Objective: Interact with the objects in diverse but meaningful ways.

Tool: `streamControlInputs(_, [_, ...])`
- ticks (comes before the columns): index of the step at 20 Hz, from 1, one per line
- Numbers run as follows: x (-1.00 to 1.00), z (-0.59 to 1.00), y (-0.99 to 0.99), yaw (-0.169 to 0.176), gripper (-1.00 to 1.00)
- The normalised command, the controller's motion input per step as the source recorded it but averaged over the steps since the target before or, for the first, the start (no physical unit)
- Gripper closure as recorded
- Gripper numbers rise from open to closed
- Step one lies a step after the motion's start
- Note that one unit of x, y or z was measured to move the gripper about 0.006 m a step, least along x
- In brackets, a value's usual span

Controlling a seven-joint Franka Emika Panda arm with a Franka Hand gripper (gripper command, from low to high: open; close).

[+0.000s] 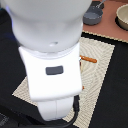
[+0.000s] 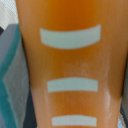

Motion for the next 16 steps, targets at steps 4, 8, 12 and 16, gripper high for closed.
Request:
streamControlInputs(4, [-1.00, -0.02, 0.41, 0.000, 1.00])
streamControlInputs(8, [-1.00, 0.00, 0.57, 0.000, 1.00])
streamControlInputs(12, [-1.00, 0.01, 0.63, 0.000, 1.00])
streamControlInputs(16, [-0.98, 0.00, 0.64, 0.000, 1.00])
